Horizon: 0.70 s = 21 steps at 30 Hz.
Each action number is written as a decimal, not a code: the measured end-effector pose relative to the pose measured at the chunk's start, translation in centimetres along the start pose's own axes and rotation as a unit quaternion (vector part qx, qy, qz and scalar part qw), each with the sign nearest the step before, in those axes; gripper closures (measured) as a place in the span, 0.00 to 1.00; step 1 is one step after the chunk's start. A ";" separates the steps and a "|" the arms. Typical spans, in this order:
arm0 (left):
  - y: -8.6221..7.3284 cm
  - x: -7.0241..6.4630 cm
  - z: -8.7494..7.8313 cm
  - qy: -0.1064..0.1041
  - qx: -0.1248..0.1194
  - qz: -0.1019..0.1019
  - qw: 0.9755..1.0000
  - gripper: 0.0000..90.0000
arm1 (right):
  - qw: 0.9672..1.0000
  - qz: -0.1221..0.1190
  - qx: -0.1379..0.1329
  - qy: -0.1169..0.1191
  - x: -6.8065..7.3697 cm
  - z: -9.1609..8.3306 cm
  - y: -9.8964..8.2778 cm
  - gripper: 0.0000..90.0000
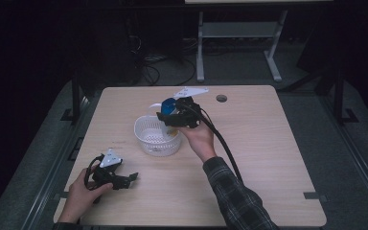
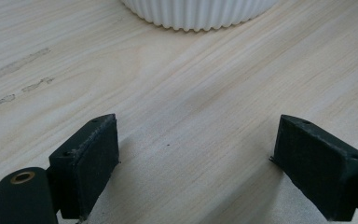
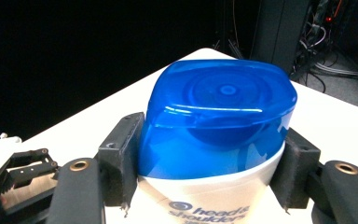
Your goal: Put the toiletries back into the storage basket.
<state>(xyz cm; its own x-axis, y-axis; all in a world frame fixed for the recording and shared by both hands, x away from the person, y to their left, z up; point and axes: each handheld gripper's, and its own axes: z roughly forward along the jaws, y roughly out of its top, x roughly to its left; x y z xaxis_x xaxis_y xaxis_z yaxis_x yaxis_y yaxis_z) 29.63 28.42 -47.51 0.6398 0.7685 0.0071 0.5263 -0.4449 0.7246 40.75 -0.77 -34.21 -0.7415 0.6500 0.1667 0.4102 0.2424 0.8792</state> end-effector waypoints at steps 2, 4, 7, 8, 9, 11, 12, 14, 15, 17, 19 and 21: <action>0.0 0.0 0.0 0.000 0.000 0.000 1.000 0.15 | 1.000 -0.002 0.003 0.001 0.0 0.2 -0.3 0.39; 0.0 0.0 0.0 0.000 0.000 0.000 1.000 0.15 | 1.000 -0.004 0.006 0.001 0.0 0.3 -0.5 0.39; 0.0 0.0 0.0 0.001 0.001 0.002 1.000 0.15 | 1.000 -0.002 0.009 0.001 0.0 0.5 -0.9 0.39; 0.0 0.0 0.0 0.001 0.001 0.002 1.000 0.15 | 1.000 -0.002 0.012 0.001 0.0 0.6 -1.0 0.39; 0.0 0.0 0.0 0.000 0.001 0.001 1.000 0.15 | 1.000 -0.003 0.013 0.000 0.0 0.6 -1.1 0.39; 0.0 0.0 0.0 0.000 0.001 0.001 1.000 0.15 | 1.000 -0.002 0.014 0.000 0.0 0.7 -1.2 0.39; 0.0 0.0 0.0 0.000 0.001 0.001 1.000 0.15 | 1.000 -0.003 0.016 0.001 -0.1 0.7 -1.3 0.39; 0.0 0.0 0.0 0.000 0.000 0.002 1.000 0.15 | 1.000 -0.001 0.017 0.001 -0.1 0.8 -1.5 0.39; 0.0 0.0 0.0 0.000 0.000 0.001 1.000 0.15 | 1.000 -0.001 0.019 0.001 -0.1 0.8 -1.6 0.39; 0.0 0.0 0.0 0.000 0.001 0.001 1.000 0.15 | 1.000 -0.003 0.021 0.000 -0.1 0.9 -1.8 0.39; 0.0 0.0 0.0 0.000 0.001 0.001 1.000 0.15 | 1.000 -0.004 0.024 0.000 -0.1 1.0 -2.1 0.39; 0.0 0.0 0.0 0.000 0.001 0.001 1.000 0.15 | 1.000 -0.001 0.025 -0.001 -0.1 1.1 -2.3 0.39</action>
<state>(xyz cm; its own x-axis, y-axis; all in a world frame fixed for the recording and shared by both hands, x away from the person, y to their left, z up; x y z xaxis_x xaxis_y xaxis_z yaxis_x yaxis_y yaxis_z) 29.62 28.43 -47.51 0.6409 0.7676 0.0077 0.5264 -0.4467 0.7234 40.47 -0.59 -36.75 -0.7412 0.6507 0.1648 0.4355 0.2793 0.8558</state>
